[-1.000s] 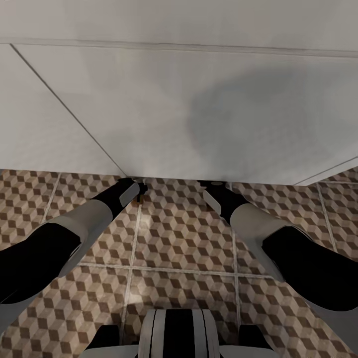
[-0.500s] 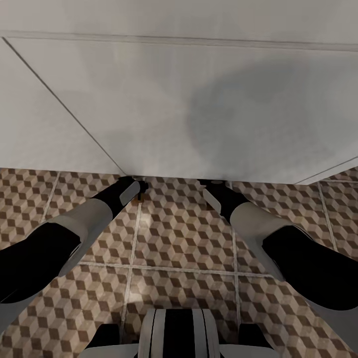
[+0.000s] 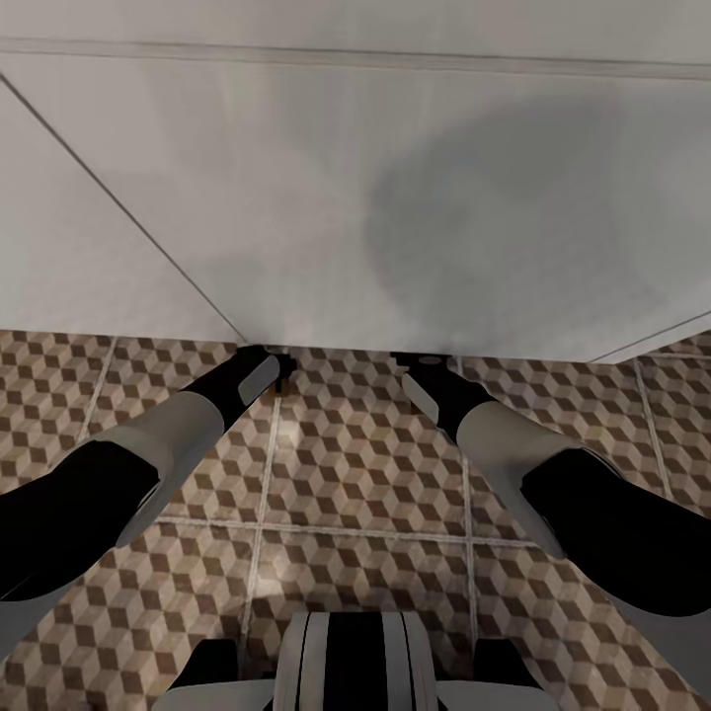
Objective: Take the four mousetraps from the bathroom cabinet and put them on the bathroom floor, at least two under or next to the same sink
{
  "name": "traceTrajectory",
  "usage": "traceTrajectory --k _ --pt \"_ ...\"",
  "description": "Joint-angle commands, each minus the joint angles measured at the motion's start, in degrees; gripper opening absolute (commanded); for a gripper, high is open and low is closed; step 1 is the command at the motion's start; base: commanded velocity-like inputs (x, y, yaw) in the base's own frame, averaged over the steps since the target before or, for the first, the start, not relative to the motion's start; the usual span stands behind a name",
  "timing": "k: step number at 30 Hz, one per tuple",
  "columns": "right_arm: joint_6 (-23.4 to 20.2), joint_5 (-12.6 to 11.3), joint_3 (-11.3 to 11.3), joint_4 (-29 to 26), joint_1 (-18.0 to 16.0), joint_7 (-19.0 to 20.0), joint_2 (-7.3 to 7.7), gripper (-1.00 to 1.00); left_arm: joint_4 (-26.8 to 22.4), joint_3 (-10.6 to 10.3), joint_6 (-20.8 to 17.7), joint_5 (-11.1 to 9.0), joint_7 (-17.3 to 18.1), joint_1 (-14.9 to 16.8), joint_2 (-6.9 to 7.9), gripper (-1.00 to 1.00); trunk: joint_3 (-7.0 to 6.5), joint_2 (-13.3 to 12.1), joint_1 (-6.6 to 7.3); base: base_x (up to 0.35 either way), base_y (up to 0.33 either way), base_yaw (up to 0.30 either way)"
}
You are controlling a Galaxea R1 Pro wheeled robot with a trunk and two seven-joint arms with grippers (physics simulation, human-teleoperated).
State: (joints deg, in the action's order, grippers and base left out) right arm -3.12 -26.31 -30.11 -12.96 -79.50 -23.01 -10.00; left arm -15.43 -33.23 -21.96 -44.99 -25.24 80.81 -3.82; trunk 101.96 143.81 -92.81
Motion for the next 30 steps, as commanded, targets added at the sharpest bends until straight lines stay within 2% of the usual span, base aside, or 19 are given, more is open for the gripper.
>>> traceTrajectory --k 1,19,30 --pt "-0.32 -0.14 -0.39 -0.08 -0.04 -0.38 0.0 1.0 -0.12 -0.52 -0.27 -0.36 -0.6 0.04 0.04 -1.0 0.09 0.01 0.01 0.0 0.0 0.0" --pt "-0.31 -0.14 -0.39 -0.13 -0.04 -0.37 0.0 1.0 -0.12 -0.58 -0.27 -0.37 -0.6 -0.04 0.04 -1.0 0.23 0.01 0.01 0.0 0.0 0.0" --pt "-0.31 -0.08 -0.39 -0.13 -0.04 -0.46 0.0 1.0 -0.14 -0.6 -0.27 -0.36 -0.6 -0.04 0.04 -1.0 0.91 0.01 0.01 0.0 0.0 0.0"
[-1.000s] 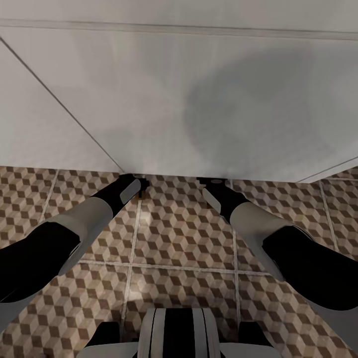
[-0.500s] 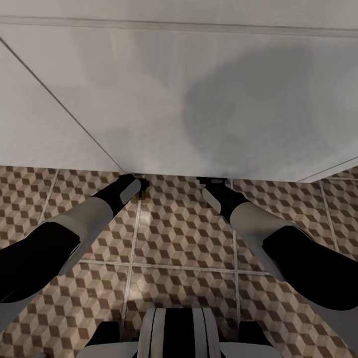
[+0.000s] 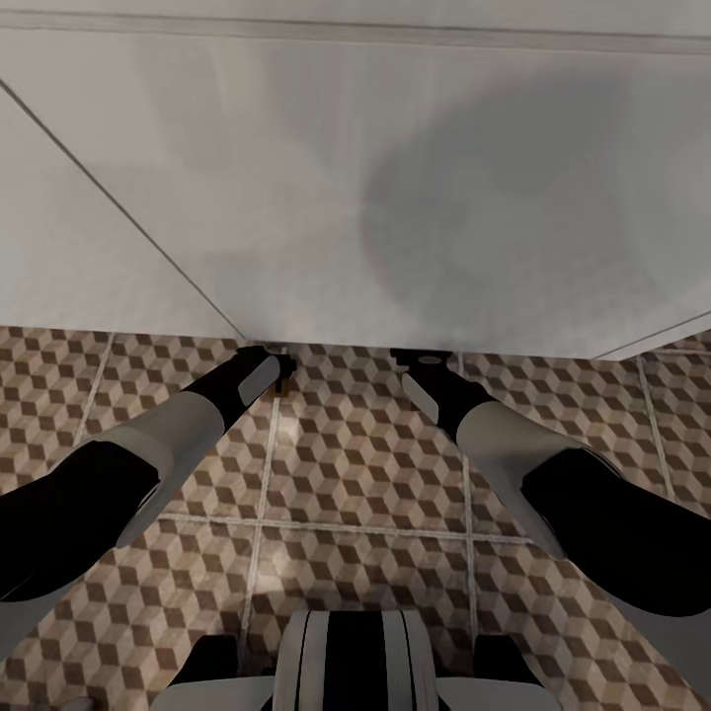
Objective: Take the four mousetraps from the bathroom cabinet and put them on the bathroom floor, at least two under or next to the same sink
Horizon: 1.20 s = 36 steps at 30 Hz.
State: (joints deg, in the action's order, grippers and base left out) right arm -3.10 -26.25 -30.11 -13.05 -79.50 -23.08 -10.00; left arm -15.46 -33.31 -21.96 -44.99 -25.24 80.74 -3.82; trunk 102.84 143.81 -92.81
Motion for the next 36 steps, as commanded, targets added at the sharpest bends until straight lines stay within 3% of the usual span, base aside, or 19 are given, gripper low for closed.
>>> traceTrajectory --k 1,36 --pt "-0.33 -0.14 -0.39 -0.04 -0.04 -0.38 0.0 1.0 -0.13 -0.52 -0.27 -0.36 -0.6 0.03 0.04 -1.0 0.1 0.01 0.01 0.0 0.0 0.0" --pt "-0.33 -0.12 -0.39 -0.04 -0.04 -0.39 0.0 1.0 -0.92 -0.6 0.05 -0.3 -0.6 -0.2 0.04 -1.0 0.8 0.01 0.01 0.0 0.0 0.0"
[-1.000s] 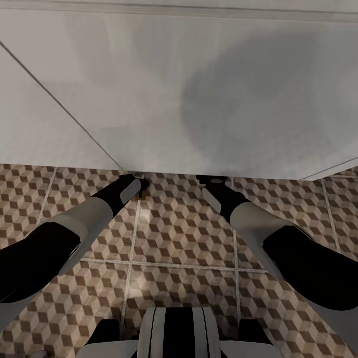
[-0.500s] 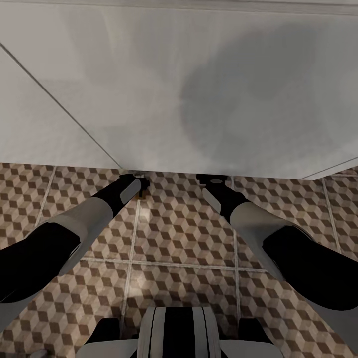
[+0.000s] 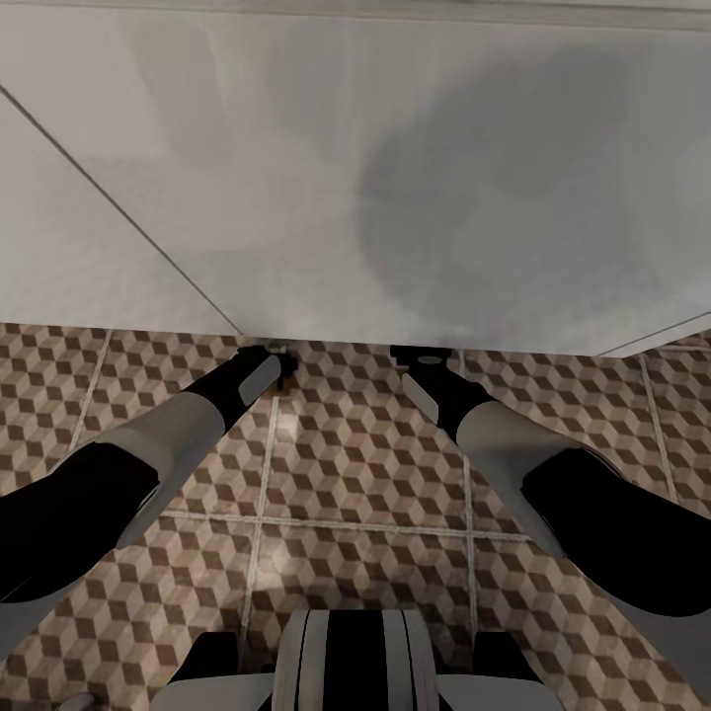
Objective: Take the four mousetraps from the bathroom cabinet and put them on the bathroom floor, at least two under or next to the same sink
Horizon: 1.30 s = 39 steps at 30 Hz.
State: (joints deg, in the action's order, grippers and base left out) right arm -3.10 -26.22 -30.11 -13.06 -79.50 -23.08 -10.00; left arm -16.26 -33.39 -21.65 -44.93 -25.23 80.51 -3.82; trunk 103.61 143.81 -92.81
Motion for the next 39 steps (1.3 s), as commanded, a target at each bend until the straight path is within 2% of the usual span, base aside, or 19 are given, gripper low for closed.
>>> traceTrajectory --k 1,9,17,29,30,39 --pt "-0.33 -0.15 -0.38 -0.04 -0.04 -0.38 0.0 1.0 -0.4 -0.52 -0.26 -0.35 -0.61 0.02 0.06 -1.0 0.03 0.01 0.01 0.0 0.0 0.0" --pt "-0.33 -0.15 -0.38 -0.03 -0.04 -0.38 0.0 1.0 -2.58 -0.87 -0.24 -0.34 -0.61 -0.13 0.2 -1.0 0.03 0.01 0.01 0.0 0.0 0.0" --pt "-0.33 -0.15 -0.38 -0.04 -0.04 -0.38 0.0 1.0 -2.84 -2.78 -0.24 -0.33 -0.61 -0.17 0.22 -1.0 0.03 0.01 0.01 0.0 0.0 0.0" --pt "-0.33 -0.16 -0.38 -0.03 -0.04 -0.38 0.0 1.0 -2.14 -2.99 1.77 -0.33 -0.61 -0.18 0.26 -1.0 0.03 0.01 0.01 0.0 0.0 0.0" --pt "-0.33 -0.15 -0.38 -0.01 -0.04 -0.38 0.0 1.0 -2.11 -2.99 1.81 -0.33 -0.61 -0.18 0.27 1.0 0.03 0.01 0.01 0.0 0.0 0.0" --pt "-0.33 -0.15 -0.39 0.0 -0.04 -0.38 0.0 1.0 -2.1 -2.99 2.21 -0.33 -0.61 -0.18 0.32 1.0 0.03 0.01 0.01 0.0 0.0 0.0"
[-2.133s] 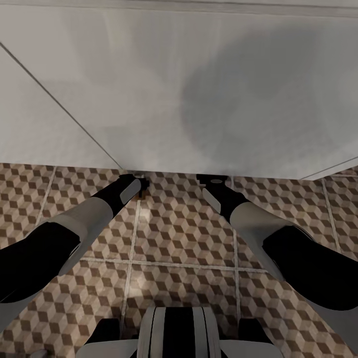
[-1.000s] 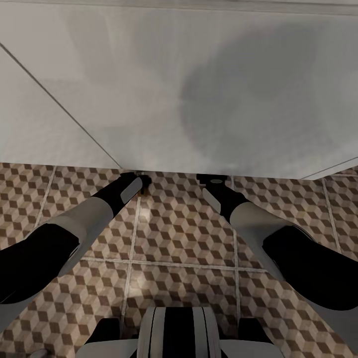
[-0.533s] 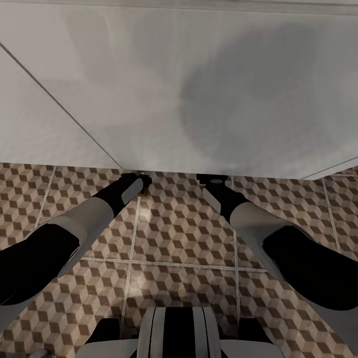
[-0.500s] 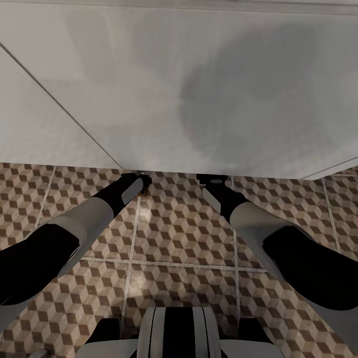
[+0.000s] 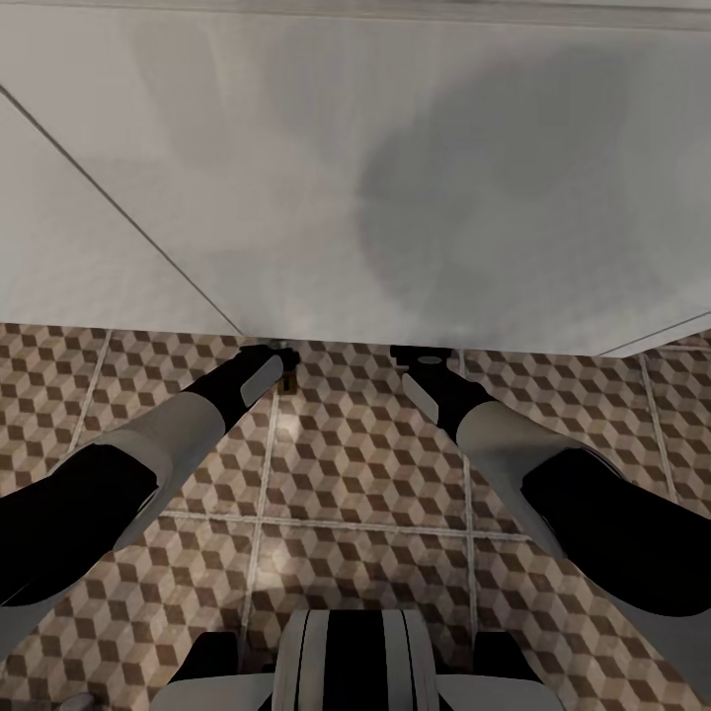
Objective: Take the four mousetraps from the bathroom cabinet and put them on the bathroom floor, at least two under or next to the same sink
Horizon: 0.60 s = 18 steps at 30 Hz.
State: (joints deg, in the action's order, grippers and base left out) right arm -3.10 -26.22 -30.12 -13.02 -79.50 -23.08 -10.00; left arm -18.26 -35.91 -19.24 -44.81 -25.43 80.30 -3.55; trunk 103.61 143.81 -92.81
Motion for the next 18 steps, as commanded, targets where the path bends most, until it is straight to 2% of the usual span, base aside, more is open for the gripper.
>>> traceTrajectory --k 1,18 --pt "-0.33 -0.15 -0.38 -0.03 -0.04 -0.38 0.0 1.0 -0.09 -0.48 -0.19 -0.46 -0.41 0.04 0.04 1.0 0.03 0.01 0.01 0.0 0.0 0.0" --pt "-0.33 -0.2 -0.43 -0.02 -0.04 -0.38 0.0 1.0 -0.02 -0.48 -0.18 -0.46 -0.41 0.04 0.03 1.0 0.03 0.01 0.01 0.0 0.0 0.0"
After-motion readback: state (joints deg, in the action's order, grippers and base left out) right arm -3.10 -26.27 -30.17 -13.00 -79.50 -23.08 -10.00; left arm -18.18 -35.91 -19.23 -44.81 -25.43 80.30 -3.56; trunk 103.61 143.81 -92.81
